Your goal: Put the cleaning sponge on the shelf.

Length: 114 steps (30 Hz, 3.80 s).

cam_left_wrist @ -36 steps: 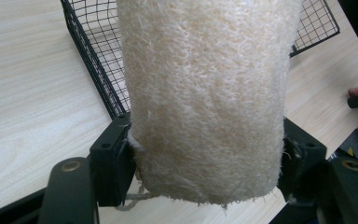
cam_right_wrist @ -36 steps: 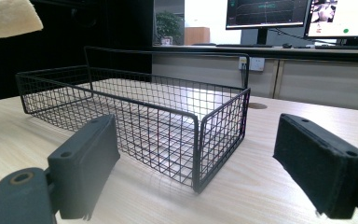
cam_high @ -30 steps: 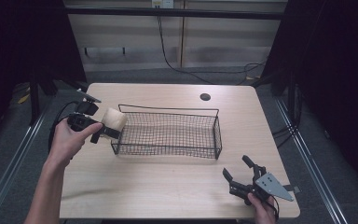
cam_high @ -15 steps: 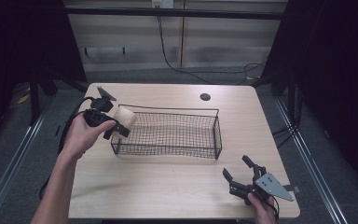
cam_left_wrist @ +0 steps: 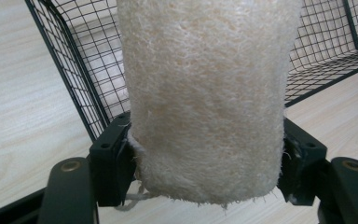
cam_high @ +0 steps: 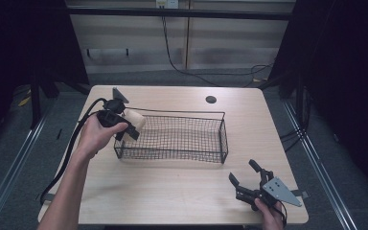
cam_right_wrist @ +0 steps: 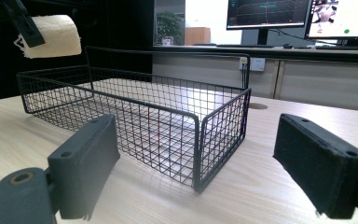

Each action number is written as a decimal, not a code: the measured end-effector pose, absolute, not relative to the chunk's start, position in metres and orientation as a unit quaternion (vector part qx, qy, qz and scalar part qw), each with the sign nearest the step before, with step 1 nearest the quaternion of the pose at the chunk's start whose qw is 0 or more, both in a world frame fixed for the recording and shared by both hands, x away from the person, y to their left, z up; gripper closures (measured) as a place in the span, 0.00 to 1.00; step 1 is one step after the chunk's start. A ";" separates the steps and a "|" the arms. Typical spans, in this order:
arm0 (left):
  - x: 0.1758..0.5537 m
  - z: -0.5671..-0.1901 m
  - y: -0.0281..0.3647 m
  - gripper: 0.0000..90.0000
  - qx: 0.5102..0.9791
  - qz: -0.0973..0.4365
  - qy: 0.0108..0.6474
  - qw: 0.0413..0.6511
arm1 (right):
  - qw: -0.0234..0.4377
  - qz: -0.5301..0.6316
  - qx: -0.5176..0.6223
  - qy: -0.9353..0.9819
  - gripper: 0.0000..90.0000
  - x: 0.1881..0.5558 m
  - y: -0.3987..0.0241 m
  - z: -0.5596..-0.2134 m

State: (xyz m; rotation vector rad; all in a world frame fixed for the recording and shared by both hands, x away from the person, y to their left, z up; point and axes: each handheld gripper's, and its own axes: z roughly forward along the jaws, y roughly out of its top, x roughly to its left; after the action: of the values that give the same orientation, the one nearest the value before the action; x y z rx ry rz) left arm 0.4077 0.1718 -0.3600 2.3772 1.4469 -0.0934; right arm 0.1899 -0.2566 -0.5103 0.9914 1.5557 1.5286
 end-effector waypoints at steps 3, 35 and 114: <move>0.410 -0.363 0.169 0.36 0.838 -0.031 0.518 0.170 | 0.364 0.594 0.385 0.605 0.15 0.190 -0.257 -0.510; 0.424 -0.398 0.145 0.36 0.828 -0.025 0.547 0.123 | 0.363 0.595 0.384 0.606 0.15 0.190 -0.257 -0.510; 0.428 -0.433 0.143 0.23 0.835 -0.051 0.542 0.076 | 0.363 0.595 0.383 0.606 0.15 0.190 -0.257 -0.510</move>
State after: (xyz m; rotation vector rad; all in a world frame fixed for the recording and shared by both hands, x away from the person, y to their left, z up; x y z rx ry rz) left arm 0.4275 0.1433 -0.4331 2.5055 1.6250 -0.1531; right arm 0.1899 -0.2569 -0.5103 0.9863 1.5597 1.5323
